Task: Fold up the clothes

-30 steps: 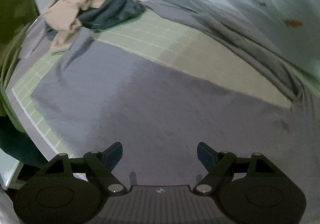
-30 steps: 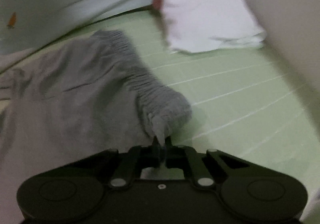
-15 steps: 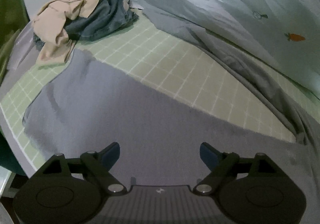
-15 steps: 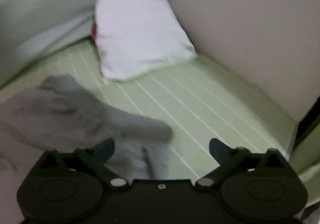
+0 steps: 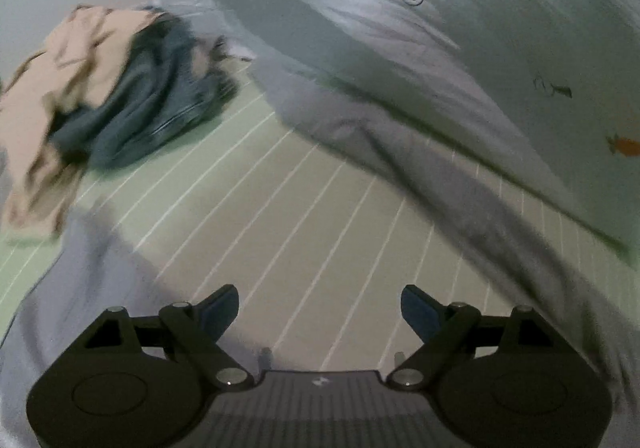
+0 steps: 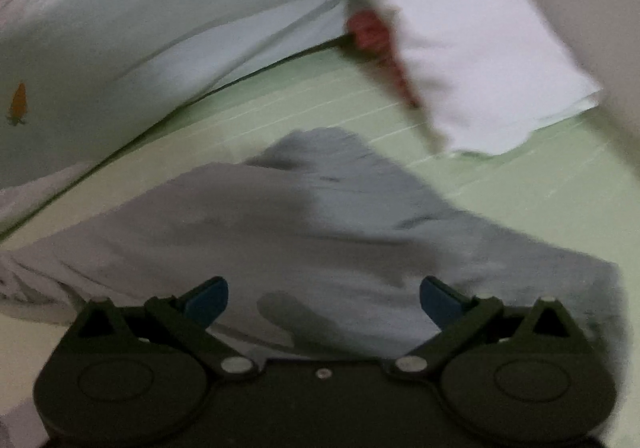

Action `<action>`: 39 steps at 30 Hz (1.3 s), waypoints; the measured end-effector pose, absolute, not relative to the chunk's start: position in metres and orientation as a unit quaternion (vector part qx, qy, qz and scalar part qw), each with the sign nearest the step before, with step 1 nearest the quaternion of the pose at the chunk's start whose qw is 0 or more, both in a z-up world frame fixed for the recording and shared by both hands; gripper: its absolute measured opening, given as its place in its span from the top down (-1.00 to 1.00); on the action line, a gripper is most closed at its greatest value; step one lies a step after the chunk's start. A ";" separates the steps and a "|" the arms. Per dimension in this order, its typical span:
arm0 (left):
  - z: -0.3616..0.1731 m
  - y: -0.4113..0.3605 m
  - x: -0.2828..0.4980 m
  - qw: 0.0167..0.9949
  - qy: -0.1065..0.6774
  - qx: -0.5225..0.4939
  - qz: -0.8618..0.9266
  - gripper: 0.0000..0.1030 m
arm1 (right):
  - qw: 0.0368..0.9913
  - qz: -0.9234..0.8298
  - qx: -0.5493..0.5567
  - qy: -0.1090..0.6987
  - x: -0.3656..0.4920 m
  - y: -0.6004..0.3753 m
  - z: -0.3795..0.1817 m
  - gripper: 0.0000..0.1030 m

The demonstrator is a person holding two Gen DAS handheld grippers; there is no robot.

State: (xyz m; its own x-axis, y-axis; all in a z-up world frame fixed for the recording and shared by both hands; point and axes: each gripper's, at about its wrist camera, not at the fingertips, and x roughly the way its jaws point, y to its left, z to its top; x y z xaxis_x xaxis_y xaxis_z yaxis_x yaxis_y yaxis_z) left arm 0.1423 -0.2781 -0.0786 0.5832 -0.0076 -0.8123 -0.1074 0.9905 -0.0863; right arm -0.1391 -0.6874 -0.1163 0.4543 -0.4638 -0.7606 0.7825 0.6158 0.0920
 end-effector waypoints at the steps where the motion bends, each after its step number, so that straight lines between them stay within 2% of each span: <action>1: -0.079 -0.282 0.158 0.888 0.456 -0.060 0.022 -0.72 | 0.821 -0.380 0.217 0.365 -0.135 -0.686 -0.117 -1.00; 6: -0.088 -0.306 0.233 0.896 0.442 -0.038 0.004 -0.72 | 0.810 -0.390 0.197 0.391 -0.113 -0.681 -0.121 -1.00; 11: -0.108 -0.315 0.285 0.894 0.441 -0.075 0.007 -0.67 | 0.798 -0.399 0.177 0.415 -0.091 -0.676 -0.124 -1.00; 13: -0.116 -0.316 0.297 0.893 0.442 -0.088 0.013 -0.39 | 0.793 -0.402 0.169 0.425 -0.082 -0.674 -0.126 -1.00; 14: -0.120 -0.316 0.302 0.890 0.445 -0.094 0.014 0.01 | 0.790 -0.404 0.165 0.429 -0.078 -0.674 -0.126 -1.00; 15: -0.123 -0.315 0.305 0.887 0.451 -0.100 0.014 0.63 | 0.790 -0.406 0.164 0.430 -0.077 -0.674 -0.126 -1.00; 16: -0.125 -0.314 0.306 0.883 0.456 -0.107 0.013 0.97 | 0.791 -0.405 0.164 0.429 -0.077 -0.674 -0.125 -1.00; 20: -0.111 -0.300 0.286 0.894 0.429 -0.126 0.011 0.92 | 0.793 -0.406 0.157 0.427 -0.073 -0.673 -0.122 -1.00; 25: -0.078 -0.267 0.212 0.904 0.400 -0.149 0.027 0.93 | 0.803 -0.397 0.162 0.414 -0.076 -0.667 -0.116 -1.00; 31: -0.113 -0.229 0.128 0.869 0.473 -0.113 0.089 0.90 | 0.803 -0.386 0.184 0.415 -0.086 -0.658 -0.120 -1.00; 33: -0.123 -0.219 0.114 0.853 0.496 -0.126 0.103 0.83 | 0.805 -0.381 0.184 0.415 -0.086 -0.655 -0.119 -1.00; 34: -0.125 -0.217 0.110 0.851 0.498 -0.129 0.106 0.78 | 0.807 -0.378 0.184 0.416 -0.086 -0.654 -0.119 -1.00; 36: -0.122 -0.218 0.109 0.857 0.490 -0.123 0.104 0.39 | 0.811 -0.377 0.179 0.411 -0.083 -0.658 -0.116 -1.00; 39: -0.115 -0.227 0.119 0.870 0.475 -0.095 0.089 -0.07 | 0.819 -0.379 0.166 0.398 -0.075 -0.672 -0.107 -1.00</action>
